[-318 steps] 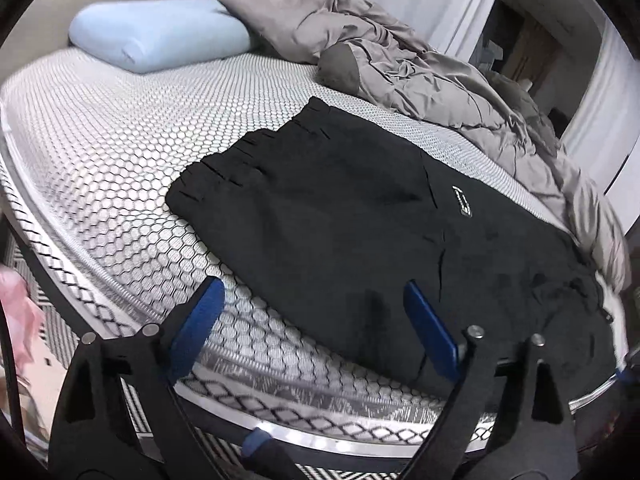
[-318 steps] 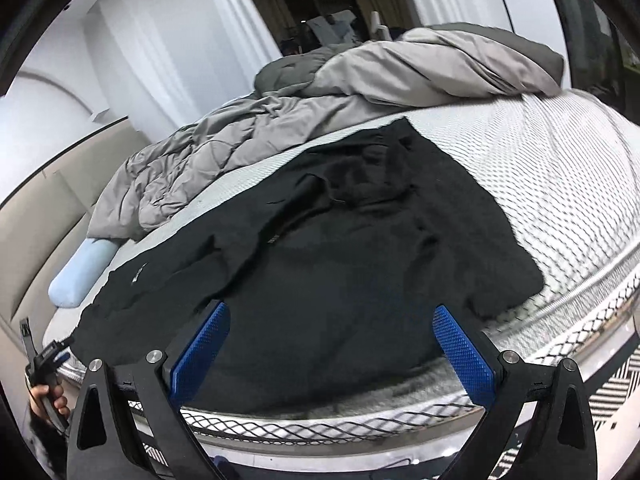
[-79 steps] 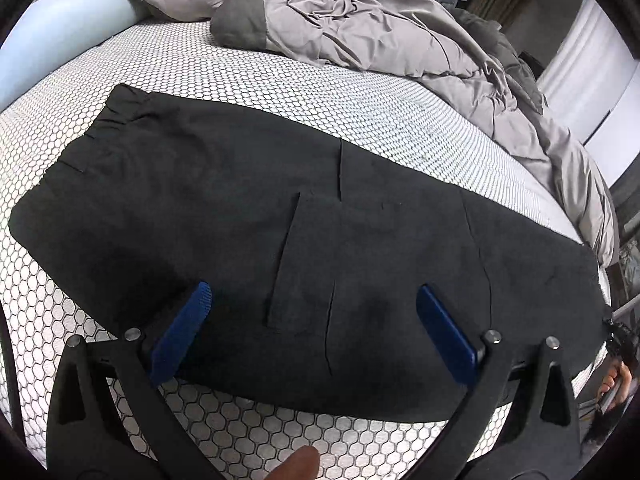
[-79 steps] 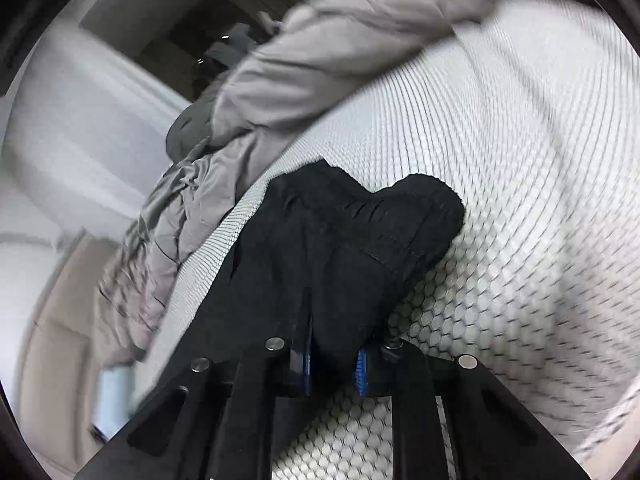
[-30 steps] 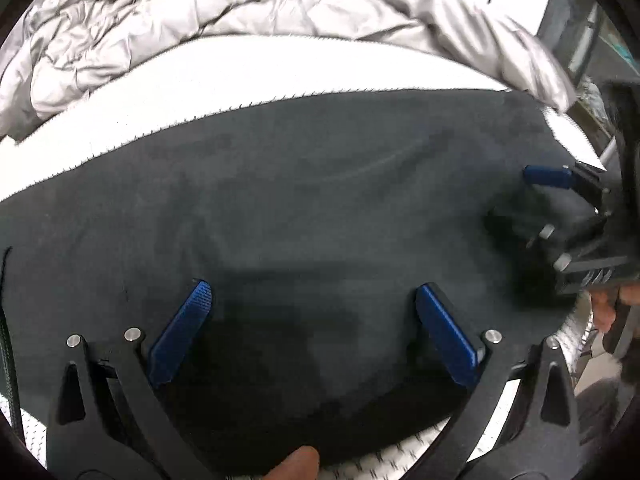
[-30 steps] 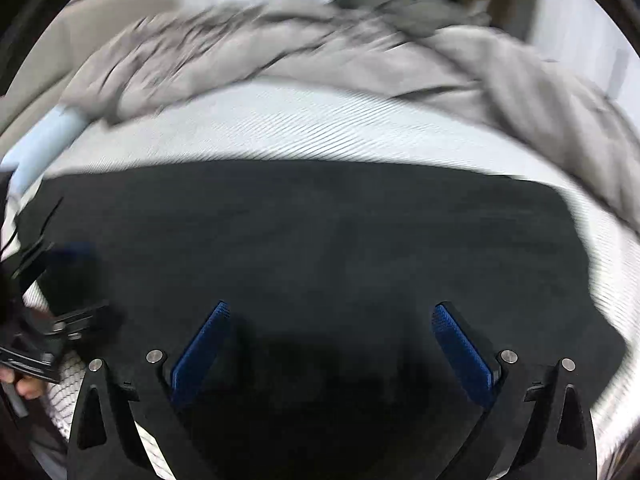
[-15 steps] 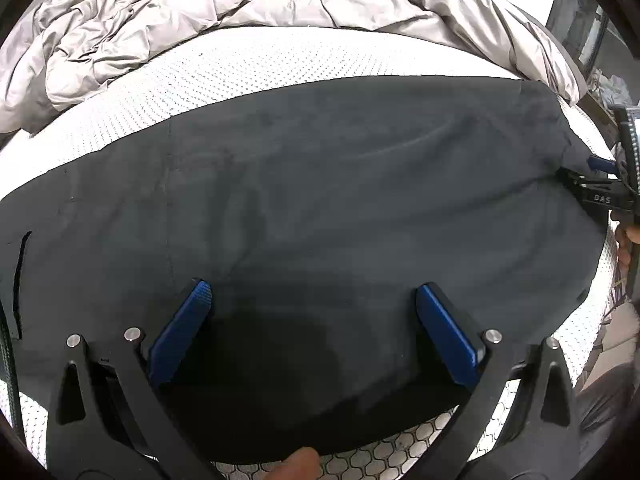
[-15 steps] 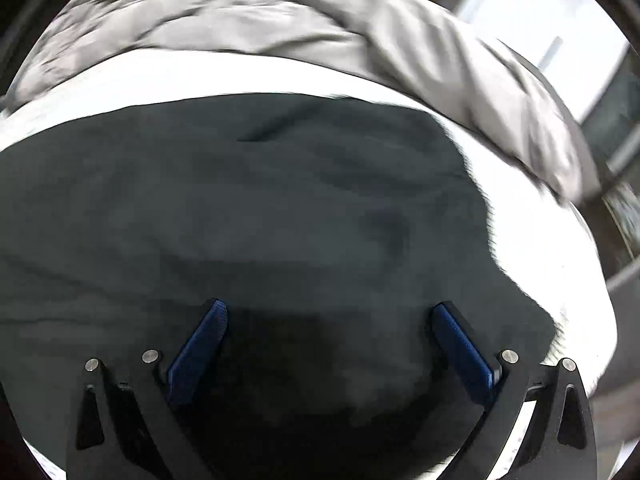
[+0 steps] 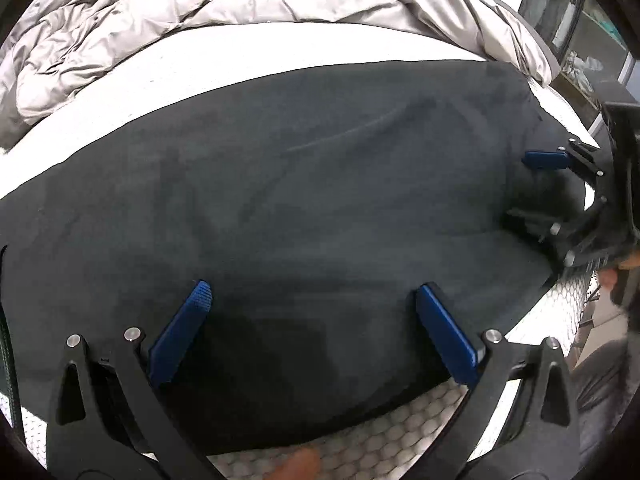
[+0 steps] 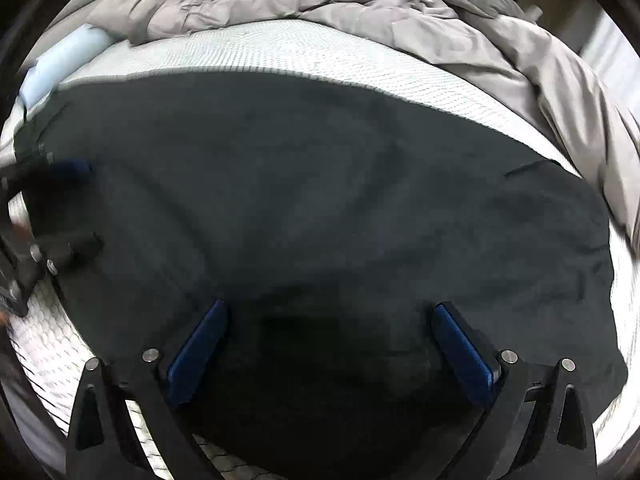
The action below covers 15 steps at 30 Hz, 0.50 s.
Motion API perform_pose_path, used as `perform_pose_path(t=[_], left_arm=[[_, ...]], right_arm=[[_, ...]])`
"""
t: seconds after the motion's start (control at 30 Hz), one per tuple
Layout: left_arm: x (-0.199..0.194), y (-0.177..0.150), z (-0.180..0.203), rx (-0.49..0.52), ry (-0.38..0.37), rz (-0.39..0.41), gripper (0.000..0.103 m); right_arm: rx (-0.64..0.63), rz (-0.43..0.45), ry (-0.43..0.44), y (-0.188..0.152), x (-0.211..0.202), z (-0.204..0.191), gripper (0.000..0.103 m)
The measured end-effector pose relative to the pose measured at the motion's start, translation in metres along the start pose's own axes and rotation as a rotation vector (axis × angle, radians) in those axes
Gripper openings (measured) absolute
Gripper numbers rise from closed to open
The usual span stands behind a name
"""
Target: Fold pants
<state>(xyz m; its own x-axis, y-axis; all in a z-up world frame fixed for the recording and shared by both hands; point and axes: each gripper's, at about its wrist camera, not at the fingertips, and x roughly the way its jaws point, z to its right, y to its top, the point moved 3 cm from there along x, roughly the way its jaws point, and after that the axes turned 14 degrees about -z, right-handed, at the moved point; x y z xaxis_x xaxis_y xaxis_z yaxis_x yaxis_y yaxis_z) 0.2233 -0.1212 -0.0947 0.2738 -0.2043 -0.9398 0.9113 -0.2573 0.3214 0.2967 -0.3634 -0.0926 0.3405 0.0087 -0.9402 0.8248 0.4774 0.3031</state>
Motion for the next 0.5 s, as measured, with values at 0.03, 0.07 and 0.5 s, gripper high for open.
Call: perform_pose_path(t=[0.03,0.07,0.5], left_arm=[[-0.002,-0.004,-0.007,-0.005,0.008,-0.001,0.102],[-0.005,-0.008,-0.014,-0.01,0.01,0.002,0.102],[-0.061,-0.038,-0.082,-0.112,-0.005,0.135,0.102]], right_arm=[[0.02,-0.008,-0.009,-0.003,-0.002,0.008,0.102],[0.047,-0.006,-0.049,-0.007,-0.004,0.02,0.103],[0.333,0.085,-0.161,-0.042,-0.035,0.095,0.102]])
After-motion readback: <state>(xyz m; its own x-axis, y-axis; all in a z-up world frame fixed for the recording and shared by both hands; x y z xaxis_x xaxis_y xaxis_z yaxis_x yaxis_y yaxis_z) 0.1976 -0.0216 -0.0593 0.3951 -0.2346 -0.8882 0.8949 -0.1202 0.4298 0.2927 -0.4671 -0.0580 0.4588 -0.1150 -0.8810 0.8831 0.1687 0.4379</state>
